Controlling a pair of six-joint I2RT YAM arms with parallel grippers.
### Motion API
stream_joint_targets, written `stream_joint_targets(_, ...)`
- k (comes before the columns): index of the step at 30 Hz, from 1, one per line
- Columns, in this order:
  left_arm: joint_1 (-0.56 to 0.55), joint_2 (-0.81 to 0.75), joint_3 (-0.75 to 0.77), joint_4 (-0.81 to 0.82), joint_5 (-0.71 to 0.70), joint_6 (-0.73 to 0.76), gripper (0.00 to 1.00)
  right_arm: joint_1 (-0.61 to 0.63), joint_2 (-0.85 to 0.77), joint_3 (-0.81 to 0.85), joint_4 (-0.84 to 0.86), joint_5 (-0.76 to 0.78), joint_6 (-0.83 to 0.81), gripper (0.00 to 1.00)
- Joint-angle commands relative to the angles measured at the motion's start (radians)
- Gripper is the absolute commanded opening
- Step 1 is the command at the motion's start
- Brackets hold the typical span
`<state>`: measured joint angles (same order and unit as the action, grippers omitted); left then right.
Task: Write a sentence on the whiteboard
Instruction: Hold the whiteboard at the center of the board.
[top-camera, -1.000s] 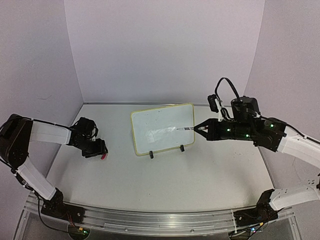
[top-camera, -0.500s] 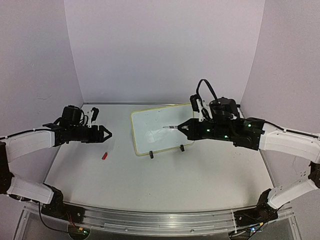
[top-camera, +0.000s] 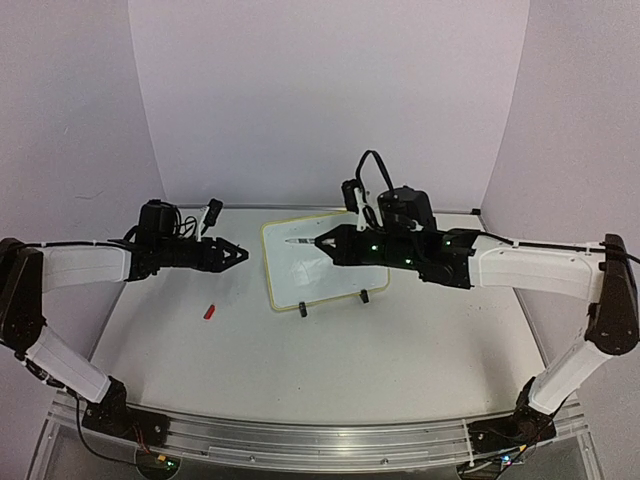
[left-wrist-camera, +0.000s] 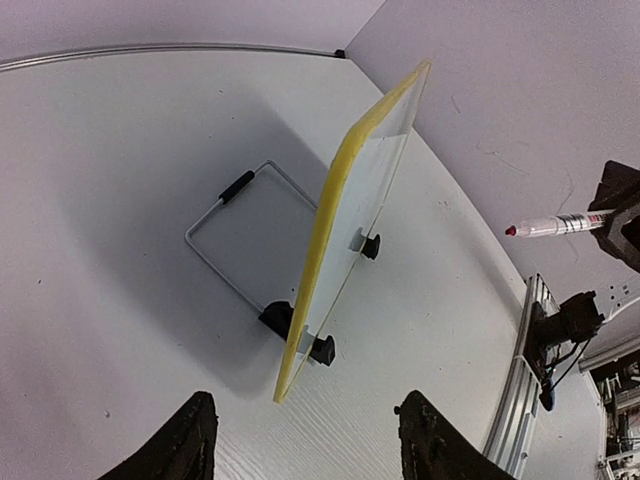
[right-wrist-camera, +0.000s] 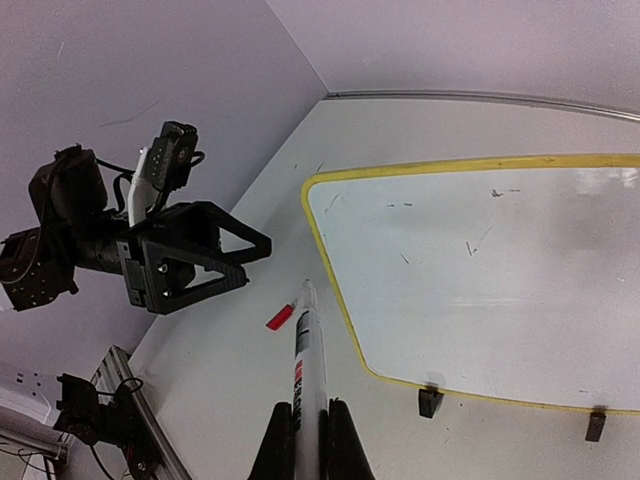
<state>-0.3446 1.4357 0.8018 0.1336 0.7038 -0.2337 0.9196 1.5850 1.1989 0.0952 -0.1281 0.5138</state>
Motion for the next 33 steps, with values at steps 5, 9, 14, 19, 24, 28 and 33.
stream_joint_targets(5,-0.05,0.1,0.099,0.117,0.046,0.02,0.54,-0.014,0.103,0.129,0.073,-0.089,0.023,0.0)
stream_joint_targets(9,-0.069,0.133,0.11,0.135,0.038,0.021,0.49,-0.025,0.134,0.154,0.077,-0.108,0.032,0.0)
stream_joint_targets(14,-0.09,0.175,0.137,0.122,0.022,0.042,0.43,-0.037,0.166,0.175,0.078,-0.124,0.041,0.0)
stream_joint_targets(19,-0.108,0.2,0.163,0.098,0.011,0.067,0.35,-0.051,0.184,0.187,0.08,-0.127,0.044,0.0)
stream_joint_targets(24,-0.123,0.221,0.187,0.059,-0.019,0.098,0.29,-0.065,0.199,0.197,0.081,-0.133,0.047,0.0)
stream_joint_targets(28,-0.13,0.229,0.197,0.04,-0.039,0.113,0.27,-0.074,0.209,0.203,0.081,-0.136,0.05,0.0)
stream_joint_targets(33,-0.133,0.239,0.213,0.013,-0.076,0.126,0.25,-0.08,0.216,0.203,0.08,-0.134,0.053,0.0)
